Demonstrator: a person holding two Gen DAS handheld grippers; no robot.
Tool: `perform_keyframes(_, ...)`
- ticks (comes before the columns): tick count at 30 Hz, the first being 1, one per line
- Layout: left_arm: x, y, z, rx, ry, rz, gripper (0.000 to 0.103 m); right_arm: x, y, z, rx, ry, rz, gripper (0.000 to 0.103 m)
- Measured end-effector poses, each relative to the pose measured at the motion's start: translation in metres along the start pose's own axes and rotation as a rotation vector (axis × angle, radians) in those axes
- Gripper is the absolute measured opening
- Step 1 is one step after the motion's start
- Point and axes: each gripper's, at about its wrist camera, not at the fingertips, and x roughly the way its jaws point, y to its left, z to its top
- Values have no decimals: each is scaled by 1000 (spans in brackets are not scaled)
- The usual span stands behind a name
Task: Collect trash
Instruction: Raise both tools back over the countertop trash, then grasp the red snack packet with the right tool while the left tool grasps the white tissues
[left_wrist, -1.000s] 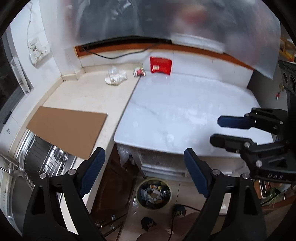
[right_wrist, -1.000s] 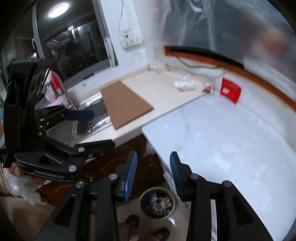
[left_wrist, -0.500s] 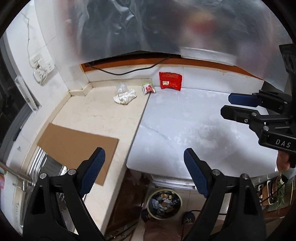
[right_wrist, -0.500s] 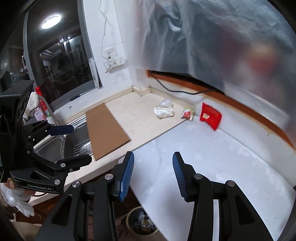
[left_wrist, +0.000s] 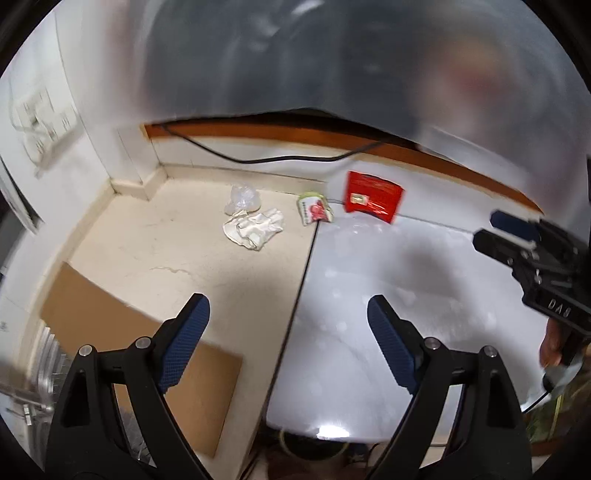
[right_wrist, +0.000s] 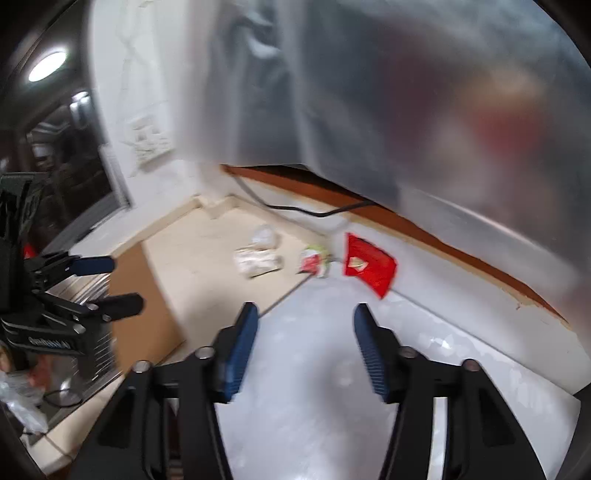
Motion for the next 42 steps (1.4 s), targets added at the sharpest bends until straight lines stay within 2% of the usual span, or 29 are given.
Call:
perform_keyframes(4,63,29,21,-53,34,-14,86,66,-25,13,45,28,-32,58)
perform_keyframes(10,150,67,34,-134,94,-29,86,158,-67,10,136,85,-67,57)
perform_keyframes(18,217,87,36,-180,144,-75,94,233,-107,-12,219,112,-91,52)
perform_keyframes(24,237,92,36,-223,144,-107,96,263,-112,-23,235,120,-98,47)
perform_keyframes(31,256,95,33,-278,144,-135,97,281,-115,-21,260,64,-93,45)
perform_keyframes(35,263,97,32,-301,141,-139,97,285,-108,-16,228,49,-71,32)
perform_keyframes(37,265,99,32,-324,139,-138,97,288,-100,-13,198,51,-52,18)
perform_keyframes(42,275,110,32,-391,143,-149,97,289,-80,-15,150,36,-12,10)
